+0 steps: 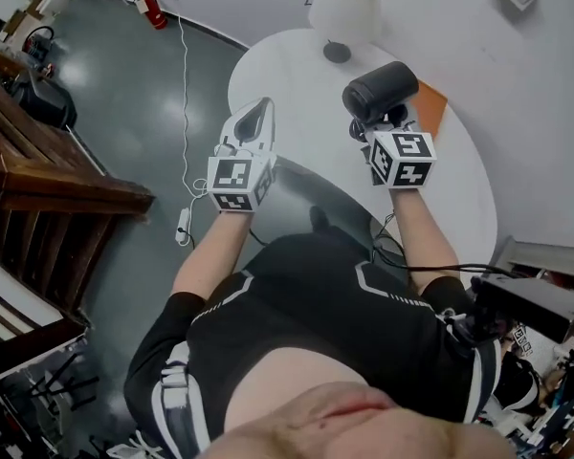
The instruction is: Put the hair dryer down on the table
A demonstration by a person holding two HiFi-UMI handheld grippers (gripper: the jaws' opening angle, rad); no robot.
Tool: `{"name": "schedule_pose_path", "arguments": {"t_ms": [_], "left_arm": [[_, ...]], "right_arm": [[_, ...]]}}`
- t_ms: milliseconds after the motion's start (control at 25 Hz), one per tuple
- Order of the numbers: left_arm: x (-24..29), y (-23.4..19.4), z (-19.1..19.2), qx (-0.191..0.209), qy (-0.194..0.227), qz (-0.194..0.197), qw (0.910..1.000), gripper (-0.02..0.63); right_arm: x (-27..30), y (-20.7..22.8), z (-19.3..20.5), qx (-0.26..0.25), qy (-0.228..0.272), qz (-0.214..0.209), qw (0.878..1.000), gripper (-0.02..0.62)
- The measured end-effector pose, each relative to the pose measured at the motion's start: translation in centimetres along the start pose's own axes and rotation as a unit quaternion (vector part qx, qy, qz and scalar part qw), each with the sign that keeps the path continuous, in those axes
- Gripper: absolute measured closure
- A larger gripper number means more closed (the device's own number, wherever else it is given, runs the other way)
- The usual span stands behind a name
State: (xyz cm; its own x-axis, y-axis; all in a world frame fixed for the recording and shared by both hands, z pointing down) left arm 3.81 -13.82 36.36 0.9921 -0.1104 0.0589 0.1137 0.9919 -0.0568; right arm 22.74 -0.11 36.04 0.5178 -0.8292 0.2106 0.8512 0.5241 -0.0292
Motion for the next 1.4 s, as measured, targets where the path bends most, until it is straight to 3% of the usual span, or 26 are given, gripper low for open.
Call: {"name": "schedule_pose_path", "arguments": {"t_ms": [240,640,1400], "left_arm": [[0.7,-2.1,3.3,-0.014,-0.017,-0.057,0.9981,0.575],[0.6,-3.8,4.4,-0.016,-0.035,-0.122,0.9918,0.574],[0.6,-6.5,8.2,-0.058,-0.063,-0.182,0.9796,0.575]], "right_arm": [[6.1,-1.0,2.8,-0.013,-0.016,-0.057,0.998,0.328],[13.4,-3.7,4.3,-0.042,-0.050,-0.133,0.989,0.328],[26.6,-9.6,9.3,-0.112,-0.148,-0.214,0.959,0.330]]}}
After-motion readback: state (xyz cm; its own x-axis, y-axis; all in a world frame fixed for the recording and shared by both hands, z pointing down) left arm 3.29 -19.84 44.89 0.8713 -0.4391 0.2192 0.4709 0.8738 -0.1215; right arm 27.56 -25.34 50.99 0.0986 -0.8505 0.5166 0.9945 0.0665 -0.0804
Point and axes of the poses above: the fingertips, and each gripper's own axes: x forward along the fingers, y to its right, z out of its underside, the point moved 6 cm from there along -x, backward along the fingers, and after that the axes turned 13 degrees about z, right-handed, at the moved point
